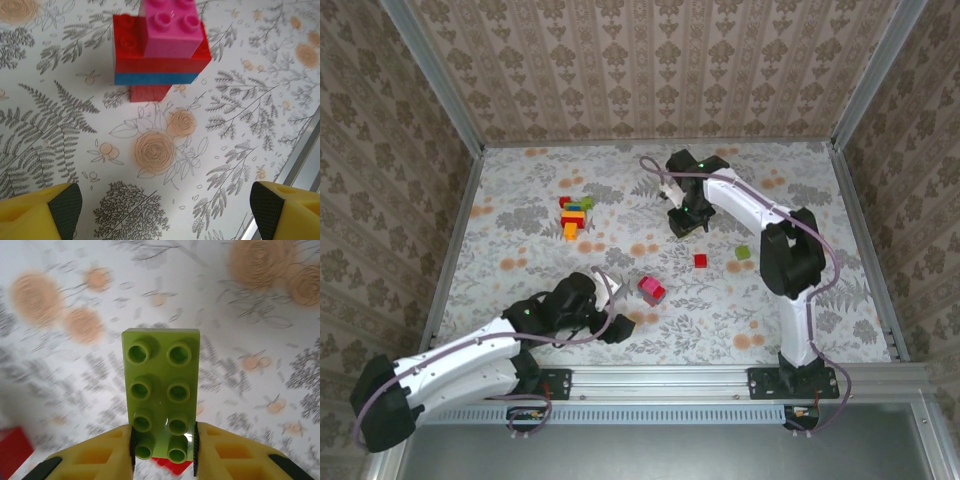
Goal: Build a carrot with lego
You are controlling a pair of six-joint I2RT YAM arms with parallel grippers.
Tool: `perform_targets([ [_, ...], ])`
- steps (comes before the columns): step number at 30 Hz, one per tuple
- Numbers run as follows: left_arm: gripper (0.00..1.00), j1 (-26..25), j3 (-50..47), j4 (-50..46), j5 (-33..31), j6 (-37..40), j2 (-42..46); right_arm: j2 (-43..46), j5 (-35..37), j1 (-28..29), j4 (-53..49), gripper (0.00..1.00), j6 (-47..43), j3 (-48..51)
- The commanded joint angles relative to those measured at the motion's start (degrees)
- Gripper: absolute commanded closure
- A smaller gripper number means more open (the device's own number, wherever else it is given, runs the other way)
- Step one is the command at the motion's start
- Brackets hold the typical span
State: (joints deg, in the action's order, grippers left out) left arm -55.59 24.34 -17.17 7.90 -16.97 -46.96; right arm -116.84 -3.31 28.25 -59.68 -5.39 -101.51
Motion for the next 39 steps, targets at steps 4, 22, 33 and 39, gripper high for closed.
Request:
perform_targets([
  [4,0.10,-0.8,0.3,-1.5,-1.5,-1.2,-0.2,8.8,0.3,6.9,-2.5,0.67,2.0,6.8],
  [22,0.10,-0.8,0.6,-1.3,-1.5,-0.9,-1.8,19.1,-1.7,16.9,0.3,0.68,9.1,16.6],
  [33,0.10,-0.8,0.6,-1.2,-1.6,-0.8,-1.8,19.5,-3.7,19.5,-0.6,0.68,9.2,15.8],
  [39,0.10,-0.8,0.5,-1.3,-1.4,-0.9,-1.6,19.4,-3.6,19.6,-0.8,0.69,9.3,15.8],
])
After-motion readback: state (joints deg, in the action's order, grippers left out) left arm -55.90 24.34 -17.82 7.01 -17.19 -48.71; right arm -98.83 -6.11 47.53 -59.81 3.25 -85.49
